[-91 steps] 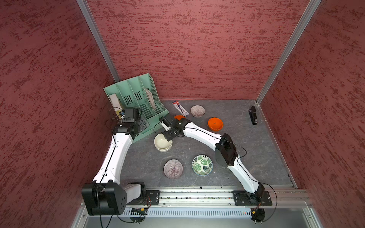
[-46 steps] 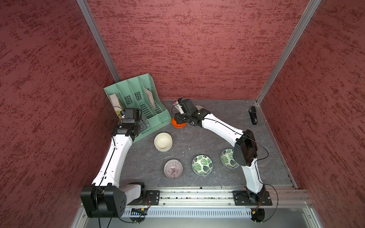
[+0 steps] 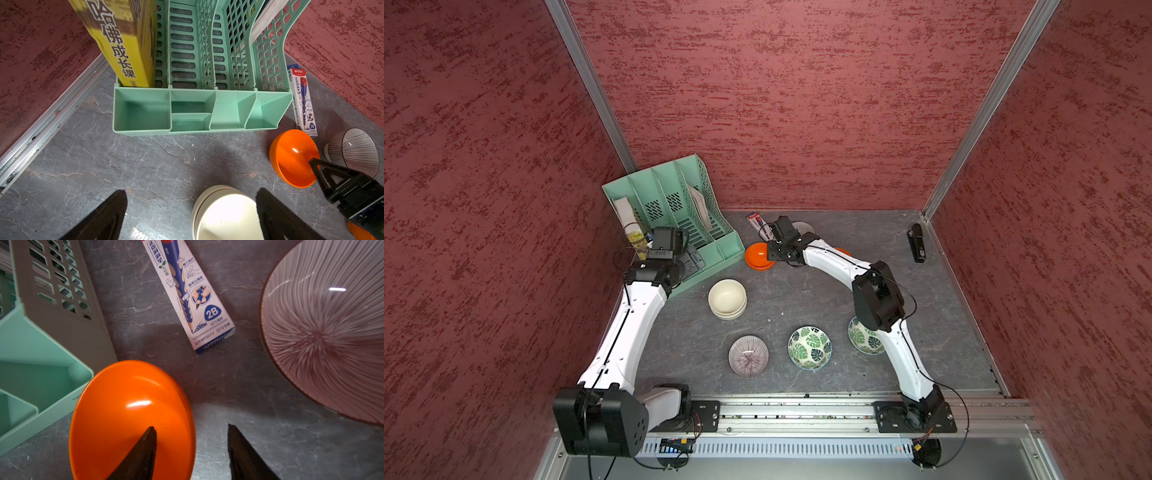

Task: Stack the bowls
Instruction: Move the bowl to the center of the board.

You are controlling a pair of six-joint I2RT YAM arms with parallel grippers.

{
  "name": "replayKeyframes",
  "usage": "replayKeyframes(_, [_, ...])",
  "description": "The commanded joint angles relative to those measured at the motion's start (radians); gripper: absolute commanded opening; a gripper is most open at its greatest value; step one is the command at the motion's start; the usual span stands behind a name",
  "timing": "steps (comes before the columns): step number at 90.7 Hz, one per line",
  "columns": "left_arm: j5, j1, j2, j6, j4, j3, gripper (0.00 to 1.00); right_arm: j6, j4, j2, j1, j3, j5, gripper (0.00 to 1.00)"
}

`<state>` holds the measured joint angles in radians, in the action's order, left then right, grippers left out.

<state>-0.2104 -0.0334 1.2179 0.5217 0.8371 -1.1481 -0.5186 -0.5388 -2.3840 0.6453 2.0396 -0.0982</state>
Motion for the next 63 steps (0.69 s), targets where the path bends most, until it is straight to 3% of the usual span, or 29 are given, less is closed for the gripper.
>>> replayKeyframes(1, [-0.003, -0.005, 0.005, -0.011, -0.027, 0.008, 1.0, -0.035, 0.025, -0.017, -0.007, 0.053, -0.006, 0.55])
replayKeyframes(25, [-0.003, -0.005, 0.003, -0.013, -0.027, 0.004, 1.0, -0.052, 0.032, -0.071, -0.022, 0.081, 0.034, 0.34])
replayKeyframes(48, [-0.007, -0.005, 0.001, -0.017, -0.03, 0.004, 1.0, -0.049, 0.028, -0.078, -0.033, 0.075, 0.049, 0.26])
replayKeyframes(63, [-0.003, -0.005, 0.006, -0.013, -0.034, 0.007, 1.0, -0.049, 0.05, -0.07, -0.034, 0.049, 0.065, 0.08])
